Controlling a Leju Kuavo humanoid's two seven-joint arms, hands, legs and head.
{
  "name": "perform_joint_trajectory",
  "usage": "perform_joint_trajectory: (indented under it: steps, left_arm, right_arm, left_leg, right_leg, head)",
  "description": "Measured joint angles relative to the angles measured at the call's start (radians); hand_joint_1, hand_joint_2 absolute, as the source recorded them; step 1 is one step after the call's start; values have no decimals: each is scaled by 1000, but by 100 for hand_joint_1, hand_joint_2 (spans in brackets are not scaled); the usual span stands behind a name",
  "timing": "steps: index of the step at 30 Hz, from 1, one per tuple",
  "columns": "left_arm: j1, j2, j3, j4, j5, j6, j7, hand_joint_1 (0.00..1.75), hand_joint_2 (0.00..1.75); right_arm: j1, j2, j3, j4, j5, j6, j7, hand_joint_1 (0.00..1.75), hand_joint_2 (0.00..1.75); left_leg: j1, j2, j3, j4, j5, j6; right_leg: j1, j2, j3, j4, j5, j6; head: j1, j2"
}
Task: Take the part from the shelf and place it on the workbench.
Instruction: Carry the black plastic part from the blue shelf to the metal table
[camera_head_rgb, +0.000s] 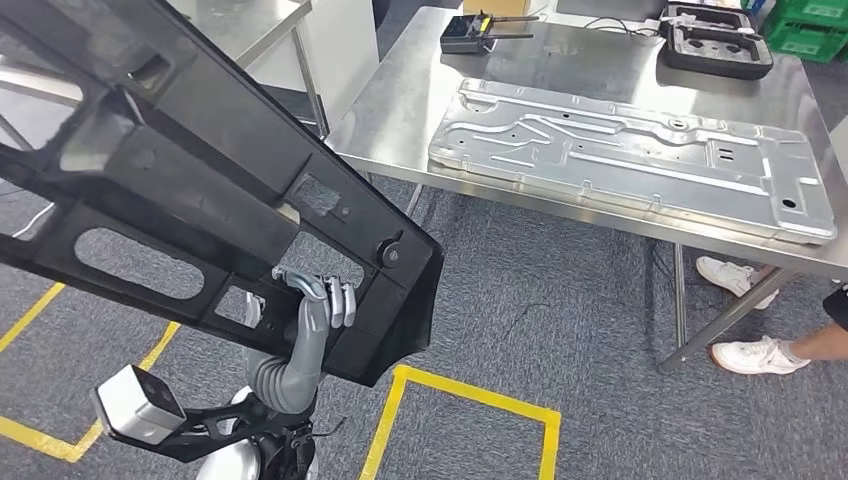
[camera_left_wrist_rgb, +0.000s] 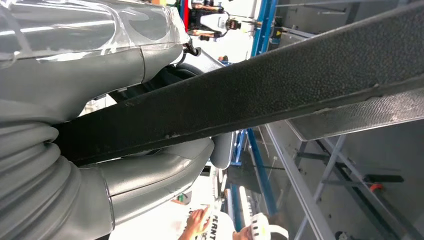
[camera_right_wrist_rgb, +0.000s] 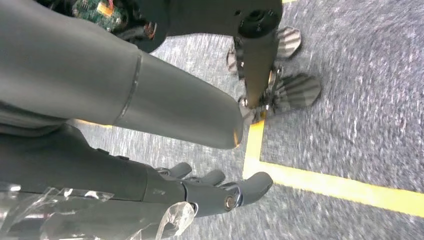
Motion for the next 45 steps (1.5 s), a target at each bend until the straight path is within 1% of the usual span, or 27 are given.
perform_joint_trajectory:
  steps: [2,3,5,7,8,10,12,13,15,18,20,22,24,26,29,30,31,32,33,34,36,37,39,41,42,43,45]
  left_arm:
    - [-3,-6,-1,3,-5,0,0,175,175]
    - [-5,-10,-1,4,-7,1,0,175,175]
    - [-4,-13,0,9,-9,5,1,175,175]
    - [7,-13,0,15,-12,18,4,175,175]
    - [13,-13,1,18,-13,26,7,175,175]
    - [20,-12,2,22,-21,48,17,175,175]
    - [22,-12,5,22,-33,75,37,175,175]
    - [23,-11,7,23,-39,89,48,175,175]
    - [25,-9,12,24,-47,110,62,175,175]
    - [25,-7,22,27,-54,138,73,175,175]
    - [24,-6,27,27,-57,149,78,175,175]
    - [18,-7,31,27,-59,152,80,175,175]
    - [15,-6,32,28,-61,154,87,175,175]
    - [21,-6,33,30,-62,158,94,175,175]
    - [25,-5,36,31,-64,163,96,175,175]
    - [25,-4,38,30,-65,164,97,175,175]
    - [27,-4,40,30,-66,164,97,175,175]
    - [29,-2,42,29,-68,165,97,175,175]
    - [30,-1,44,29,-70,165,98,175,175]
    - [32,0,45,28,-72,165,98,175,175]
    - [30,2,46,28,-73,165,98,175,175]
    - [29,2,46,28,-74,165,98,175,175]
    - [30,3,46,28,-78,165,98,175,175]
    - [32,4,47,28,-82,165,98,175,175]
    - [32,5,47,28,-84,165,98,175,175]
    - [32,5,47,28,-86,164,98,175,175]
    - [33,6,47,28,-90,163,98,175,175]
  right_arm:
    - [3,-2,-5,0,-4,0,-1,0,0]
    - [3,-2,-7,0,-6,0,-1,0,0]
    - [2,1,-12,0,-8,0,-2,0,0]
    - [1,1,-16,0,-6,0,-13,0,0]
    - [1,1,-17,0,-5,0,-20,0,0]
    - [2,-1,-18,0,-2,0,-28,0,0]
    - [2,-2,-18,0,-1,0,-21,0,0]
    - [2,-2,-18,0,-1,0,-16,0,0]
    - [2,0,-19,0,-1,0,-8,0,0]
    - [0,6,-20,0,0,0,0,0,0]
    - [-2,9,-20,-1,2,0,3,0,0]
    - [-1,10,-19,-2,7,2,2,0,0]
    - [2,14,-18,-3,10,8,-2,0,0]
    - [4,14,-17,-4,13,15,-9,0,0]
    - [5,17,-16,-4,18,19,-18,0,0]
    - [4,22,-16,-6,18,18,-20,0,0]
    - [3,24,-17,-7,19,15,-23,0,0]
    - [3,26,-18,-8,19,10,-24,0,0]
    - [2,25,-18,-8,19,2,-26,0,0]
    - [2,22,-19,-8,20,-5,-27,0,0]
    - [3,21,-18,-8,20,-13,-27,0,0]
    - [3,20,-18,-8,20,-13,-28,0,0]
    - [6,22,-18,-8,19,-12,-27,0,0]
    - [8,24,-18,-8,19,-10,-28,0,0]
    - [8,24,-18,-8,18,-10,-28,0,0]
    - [8,25,-18,-8,18,-10,-28,0,0]
    - [7,26,-18,-8,17,-11,-27,0,0]
  left_leg:
    - [6,16,8,-17,10,7]
    - [10,26,13,-25,14,9]
    - [9,47,17,-28,14,11]
    - [8,67,17,-28,12,10]
    - [9,74,18,-27,10,8]
    - [10,83,21,-23,5,-1]
    - [7,87,20,-16,-3,-13]
    - [4,88,18,-12,-8,-16]
    - [1,88,16,-9,-9,-5]
    - [0,87,22,-21,-4,13]
    - [9,87,70,-107,34,25]
    - [25,90,132,-208,76,37]
    - [38,94,158,-237,82,24]
    - [58,94,164,-230,70,-7]
    - [101,92,150,-160,22,-74]
    - [113,92,137,-123,-3,-97]
    - [118,93,123,-90,-25,-114]
    - [120,94,112,-68,-40,-126]
    - [123,94,105,-55,-49,-133]
    - [123,94,105,-52,-52,-136]
    - [119,89,87,-8,-77,-128]
    - [112,87,56,53,-102,-116]
    - [90,84,-50,235,-163,-87]
    - [62,79,-151,360,-177,-58]
    - [48,74,-174,362,-149,-39]
    - [34,68,-176,320,-102,-19]
    - [7,51,-149,176,12,21]
  right_leg:
    - [3,-30,-7,12,-10,12]
    - [5,-54,-22,45,-31,15]
    - [1,-95,-79,165,-92,22]
    - [-4,-103,-121,251,-117,30]
    - [-6,-105,-115,242,-104,33]
    - [-10,-115,-52,126,-47,38]
    - [-9,-122,3,22,-14,32]
    - [-9,-124,13,1,-11,26]
    - [-9,-121,12,1,-12,17]
    - [-17,-123,19,-18,-4,19]
    - [-15,-124,39,-45,6,18]
    - [-9,-118,32,-13,-12,19]
    - [-18,-110,-25,100,-59,38]
    - [-40,-109,-66,165,-73,66]
    - [-75,-117,-14,49,-4,124]
    - [-80,-116,-2,23,2,132]
    - [-81,-114,-4,21,-5,124]
    - [-78,-109,-17,42,-21,106]
    - [-78,-106,-23,47,-26,81]
    - [-76,-104,-25,50,-27,65]
    - [-69,-98,-20,46,-30,49]
    - [-64,-96,-15,43,-32,43]
    - [-53,-93,-4,35,-37,35]
    - [-36,-85,13,24,-42,28]
    - [-27,-79,26,19,-47,22]
    - [-19,-73,40,17,-54,16]
    - [-4,-62,67,15,-71,9]
  head:
    - [0,0]
    - [2,0]
    - [7,0]
    - [8,0]
    - [8,0]
    - [8,0]
    - [9,0]
    - [8,0]
    - [7,0]
    - [4,0]
    - [-4,0]
    - [-8,0]
    - [-3,0]
    - [-1,0]
    - [0,0]
    - [6,0]
    - [8,0]
    - [7,0]
    - [4,0]
    - [-6,0]
    - [-16,0]
    - [-20,0]
    - [-26,0]
    - [-30,0]
    - [-31,0]
    - [-31,0]
    - [-31,0]
